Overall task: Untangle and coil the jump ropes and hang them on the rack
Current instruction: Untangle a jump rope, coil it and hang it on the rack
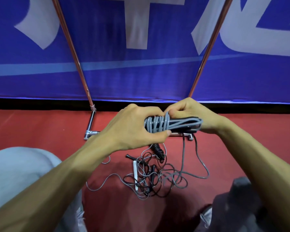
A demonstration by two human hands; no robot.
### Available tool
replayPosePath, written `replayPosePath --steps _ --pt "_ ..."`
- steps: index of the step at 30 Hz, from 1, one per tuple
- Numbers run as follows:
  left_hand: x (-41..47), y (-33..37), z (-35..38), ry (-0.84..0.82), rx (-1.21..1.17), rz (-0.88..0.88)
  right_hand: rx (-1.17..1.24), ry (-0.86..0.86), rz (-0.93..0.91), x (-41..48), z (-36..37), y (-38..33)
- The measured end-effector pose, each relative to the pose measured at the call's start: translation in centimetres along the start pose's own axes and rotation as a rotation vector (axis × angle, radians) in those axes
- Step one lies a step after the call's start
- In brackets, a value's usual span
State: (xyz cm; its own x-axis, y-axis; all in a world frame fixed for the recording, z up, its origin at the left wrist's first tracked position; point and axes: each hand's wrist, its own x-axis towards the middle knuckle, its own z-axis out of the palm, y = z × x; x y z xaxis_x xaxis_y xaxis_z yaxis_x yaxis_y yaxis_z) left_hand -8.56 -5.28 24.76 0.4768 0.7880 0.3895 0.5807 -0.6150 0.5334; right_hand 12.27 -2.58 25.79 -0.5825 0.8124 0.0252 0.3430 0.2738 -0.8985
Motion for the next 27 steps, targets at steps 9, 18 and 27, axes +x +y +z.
replayPosePath --steps 9,18,27 --pt "0.6 0.1 -1.5 0.281 -0.332 -0.189 0.323 0.088 0.096 1.0 2.1 -0.3" --pt "0.9 -1.1 -1.9 0.214 0.192 -0.309 -0.468 0.106 0.057 0.8 3.2 -0.4" --pt "0.5 -2.5 -1.8 -0.216 0.454 -0.209 -1.121 0.288 -0.424 0.2 3.2 -0.1"
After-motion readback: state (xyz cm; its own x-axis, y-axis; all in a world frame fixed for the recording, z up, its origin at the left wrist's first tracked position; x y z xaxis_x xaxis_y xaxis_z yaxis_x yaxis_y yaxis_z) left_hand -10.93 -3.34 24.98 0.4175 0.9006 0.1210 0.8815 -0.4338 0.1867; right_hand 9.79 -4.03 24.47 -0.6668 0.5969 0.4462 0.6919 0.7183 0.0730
